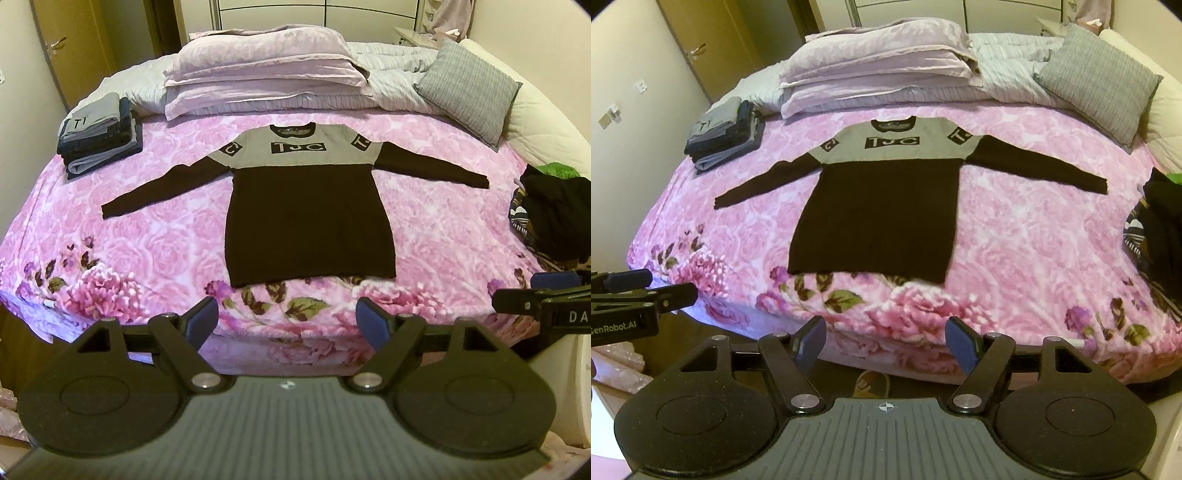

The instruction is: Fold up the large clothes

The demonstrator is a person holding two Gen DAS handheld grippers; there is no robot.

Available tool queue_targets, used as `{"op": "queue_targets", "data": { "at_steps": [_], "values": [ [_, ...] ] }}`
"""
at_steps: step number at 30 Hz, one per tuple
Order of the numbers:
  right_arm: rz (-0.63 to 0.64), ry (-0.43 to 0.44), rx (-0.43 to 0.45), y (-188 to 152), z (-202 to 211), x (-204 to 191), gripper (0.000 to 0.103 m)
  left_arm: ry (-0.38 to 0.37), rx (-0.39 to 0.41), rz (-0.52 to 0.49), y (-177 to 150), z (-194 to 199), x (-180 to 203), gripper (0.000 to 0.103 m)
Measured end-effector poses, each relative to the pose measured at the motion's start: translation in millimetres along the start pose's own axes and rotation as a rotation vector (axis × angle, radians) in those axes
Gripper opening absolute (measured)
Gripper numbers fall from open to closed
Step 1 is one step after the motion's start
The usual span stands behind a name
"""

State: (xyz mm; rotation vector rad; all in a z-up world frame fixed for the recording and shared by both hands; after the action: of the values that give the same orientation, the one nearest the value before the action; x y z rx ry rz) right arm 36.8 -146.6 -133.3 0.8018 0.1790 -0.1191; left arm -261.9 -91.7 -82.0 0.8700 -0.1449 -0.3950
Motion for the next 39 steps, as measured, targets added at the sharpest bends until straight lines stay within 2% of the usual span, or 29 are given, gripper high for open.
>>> {"op": "queue_targets", "data": {
  "at_steps": [13, 18, 25, 32, 35, 39],
  "values": [
    [-0.006, 0.011, 0.007, 13.8, -12.4, 9.0, 0.068, -0.006, 0.006, -0.009, 16.3, -18.4, 4.9, 0.084],
    [-0.010, 0.005, 0.002, 29.2, -33.4, 12.9, 0.068, -0.011, 0.001, -0.010, 30.8, -44.1, -0.7, 0.085],
    [-0.021, -0.014, -0.017, 67.0, -87.3, 11.7, 0.068, -0.040, -0.015, 0.001, 65.5, -105.9, -23.5, 0.085],
    [-0.093, -0.049, -0.012, 125.3, -155.7, 5.8, 0.068, -0.072, -0.033, 0.077, 110.0, -179.8, -86.5, 0.085],
    [-0.129, -0.071, 0.017, 153.2, -186.8, 2.2, 0.068, -0.043, -0.035, 0.121, 121.9, -214.4, -129.1, 0.085],
    [-0.195, -0.103, 0.045, 182.4, -227.7, 3.7, 0.068, 0.008, -0.056, 0.213, 121.6, -263.2, -191.2, 0.084]
  ]
}}
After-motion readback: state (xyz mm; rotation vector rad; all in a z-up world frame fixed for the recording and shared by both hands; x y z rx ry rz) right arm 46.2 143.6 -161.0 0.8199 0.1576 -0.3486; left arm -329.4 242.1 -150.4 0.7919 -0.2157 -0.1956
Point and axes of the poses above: each gripper's, at about its wrist camera, not at the fingertips, and z roughly against the way its jaws point, x to its right, y to its top, the point moved 2 cm from there along -z, roughly the way its jaws point, and after that the axes turned 15 degrees about x, right-handed, at the moved point
